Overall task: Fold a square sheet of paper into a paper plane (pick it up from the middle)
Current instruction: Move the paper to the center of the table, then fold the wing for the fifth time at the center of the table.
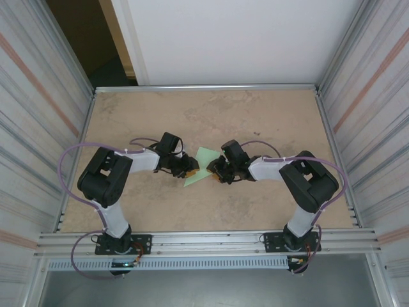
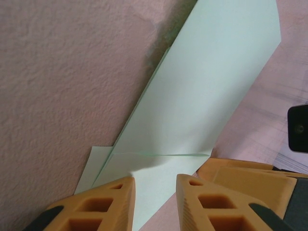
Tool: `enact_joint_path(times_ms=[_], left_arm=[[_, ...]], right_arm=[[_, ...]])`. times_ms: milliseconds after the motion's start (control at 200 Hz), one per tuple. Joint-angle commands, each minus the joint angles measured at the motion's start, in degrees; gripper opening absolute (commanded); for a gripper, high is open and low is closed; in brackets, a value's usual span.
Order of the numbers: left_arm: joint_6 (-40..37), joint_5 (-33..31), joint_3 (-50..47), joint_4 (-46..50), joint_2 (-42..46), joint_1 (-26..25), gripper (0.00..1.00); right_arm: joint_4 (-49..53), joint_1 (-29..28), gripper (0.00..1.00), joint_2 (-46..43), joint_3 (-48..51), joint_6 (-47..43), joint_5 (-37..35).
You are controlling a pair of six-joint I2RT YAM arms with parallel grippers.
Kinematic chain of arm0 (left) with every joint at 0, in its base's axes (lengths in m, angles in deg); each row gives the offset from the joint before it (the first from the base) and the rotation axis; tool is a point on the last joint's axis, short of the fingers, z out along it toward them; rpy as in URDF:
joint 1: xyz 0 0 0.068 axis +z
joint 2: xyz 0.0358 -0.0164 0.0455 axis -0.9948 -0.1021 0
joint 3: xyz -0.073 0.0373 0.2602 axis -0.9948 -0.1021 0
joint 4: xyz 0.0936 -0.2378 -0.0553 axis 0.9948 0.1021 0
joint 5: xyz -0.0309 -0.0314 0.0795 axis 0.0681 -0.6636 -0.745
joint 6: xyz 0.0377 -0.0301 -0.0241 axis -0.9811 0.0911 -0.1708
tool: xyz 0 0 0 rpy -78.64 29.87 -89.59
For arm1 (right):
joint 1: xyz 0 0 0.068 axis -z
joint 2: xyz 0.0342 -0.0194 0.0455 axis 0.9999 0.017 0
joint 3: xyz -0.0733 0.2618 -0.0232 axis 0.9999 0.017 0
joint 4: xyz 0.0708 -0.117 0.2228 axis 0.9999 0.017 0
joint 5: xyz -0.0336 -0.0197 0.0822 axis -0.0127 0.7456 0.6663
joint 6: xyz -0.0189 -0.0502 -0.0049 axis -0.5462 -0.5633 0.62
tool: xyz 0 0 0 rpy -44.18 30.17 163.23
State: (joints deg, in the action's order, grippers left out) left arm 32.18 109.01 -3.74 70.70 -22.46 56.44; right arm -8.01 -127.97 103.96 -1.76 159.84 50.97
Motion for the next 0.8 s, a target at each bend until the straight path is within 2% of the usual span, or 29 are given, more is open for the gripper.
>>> enact_joint_path(times_ms=[0, 411, 797], left_arm=[[0.5, -0.5, -0.5, 3.3, -1.7, 0.3, 0.29], [0.3, -0.2, -0.8, 3.2, -1.7, 0.6, 0.3], [0.3, 1.8, -0.4, 1.1, 0.0, 1.3, 0.31]], right_arm=[[-1.4, -0.4, 0.36, 0.9, -0.8, -0.3, -0.2], [-3.7, 1.0, 0.32, 0.1, -0.5, -3.1, -1.0], [-3.0, 0.0, 0.13, 1.7, -1.5, -4.5, -0.4]])
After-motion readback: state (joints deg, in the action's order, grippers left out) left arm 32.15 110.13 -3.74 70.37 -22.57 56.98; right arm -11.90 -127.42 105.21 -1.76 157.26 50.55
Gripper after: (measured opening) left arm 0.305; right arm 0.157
